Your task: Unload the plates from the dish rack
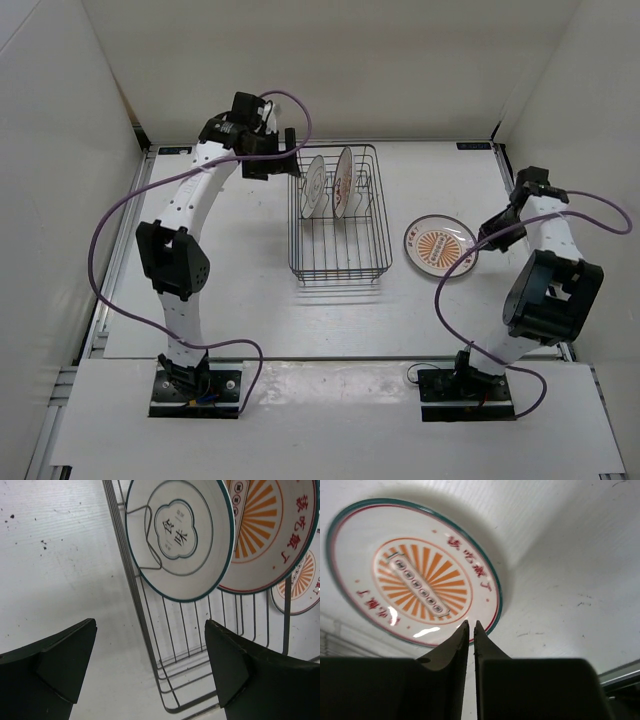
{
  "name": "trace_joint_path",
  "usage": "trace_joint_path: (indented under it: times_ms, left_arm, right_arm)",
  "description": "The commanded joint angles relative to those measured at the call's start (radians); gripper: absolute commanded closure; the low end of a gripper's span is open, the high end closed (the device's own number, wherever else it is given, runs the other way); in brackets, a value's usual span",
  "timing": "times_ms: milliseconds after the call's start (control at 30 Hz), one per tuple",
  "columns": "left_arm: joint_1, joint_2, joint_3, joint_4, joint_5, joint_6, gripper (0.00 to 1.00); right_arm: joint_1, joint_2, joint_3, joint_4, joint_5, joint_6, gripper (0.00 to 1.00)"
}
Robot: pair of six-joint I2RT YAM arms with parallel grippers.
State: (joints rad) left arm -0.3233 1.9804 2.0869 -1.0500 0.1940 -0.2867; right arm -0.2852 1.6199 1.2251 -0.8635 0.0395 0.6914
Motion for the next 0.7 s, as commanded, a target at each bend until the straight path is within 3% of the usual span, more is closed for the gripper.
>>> trace_joint_path:
  times_ms: [0,200,367,500,667]
  left_arm:
    - [0.009,0.029,0.056,0.047,-0.004,-0.020,0.00]
    - [-0.022,0.064,0.153,0.056,-0.057,0.049,0.00]
    - [-0.049,-0.009,-0.022,0.197,-0.146,0.104,0.00]
    - [-0.085,-0.002,-0.013,0.189,-0.189,0.118,0.03]
    - [-0.187,-0.032,-0.097,0.306,-0.248,0.190,0.08]
  right_arm:
    - [0.007,-0.103,0.123,-0.165,-0.065,0.029,0.91]
    - [0.012,-0.281,0.178,-0.332,-0.170,-0.016,1.00]
    - [0.008,-0.412,0.304,-0.557,-0.185,-0.064,1.00]
    - [0.006,-0.454,0.424,-0.737,-0.205,-0.091,1.00]
    - [0.006,-0.508,0.435,-0.779,-0.179,-0.147,1.00]
